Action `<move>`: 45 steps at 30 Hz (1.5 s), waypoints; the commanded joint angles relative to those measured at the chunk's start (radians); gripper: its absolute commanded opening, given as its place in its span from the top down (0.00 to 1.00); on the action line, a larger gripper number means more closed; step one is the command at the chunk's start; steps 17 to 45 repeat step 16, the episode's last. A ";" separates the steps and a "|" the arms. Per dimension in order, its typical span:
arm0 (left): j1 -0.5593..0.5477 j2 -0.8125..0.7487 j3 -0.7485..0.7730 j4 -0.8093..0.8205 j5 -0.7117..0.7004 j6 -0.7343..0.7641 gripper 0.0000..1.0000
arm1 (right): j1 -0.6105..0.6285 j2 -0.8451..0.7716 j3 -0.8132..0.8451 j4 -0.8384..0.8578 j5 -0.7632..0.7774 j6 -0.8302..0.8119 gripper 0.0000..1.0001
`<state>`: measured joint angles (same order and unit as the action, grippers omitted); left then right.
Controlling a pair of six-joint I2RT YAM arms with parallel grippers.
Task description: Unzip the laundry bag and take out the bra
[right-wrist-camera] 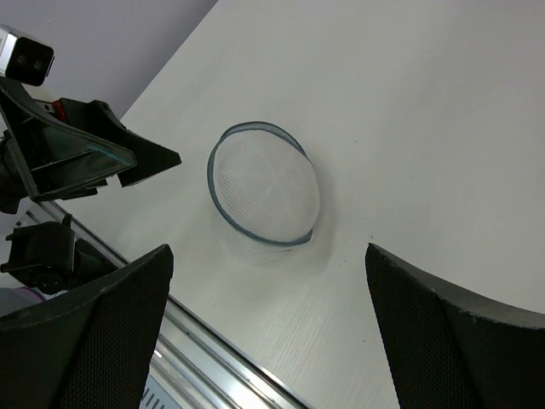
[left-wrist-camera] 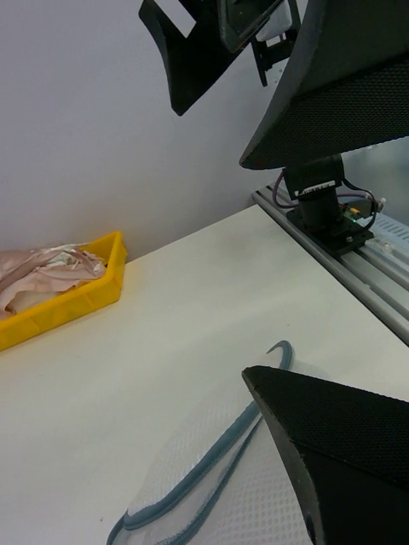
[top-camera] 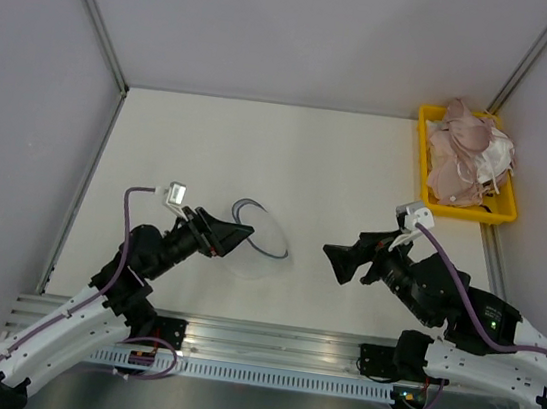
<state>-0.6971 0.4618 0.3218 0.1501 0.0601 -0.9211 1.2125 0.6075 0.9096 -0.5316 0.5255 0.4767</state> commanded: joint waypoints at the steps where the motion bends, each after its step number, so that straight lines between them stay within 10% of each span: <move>1: -0.001 -0.026 0.046 -0.101 0.029 0.091 0.00 | 0.001 -0.008 -0.002 -0.031 0.045 0.040 0.02; 45: -0.001 -0.137 0.086 -0.202 0.041 0.156 0.00 | -0.001 0.009 -0.017 -0.001 0.056 0.111 0.02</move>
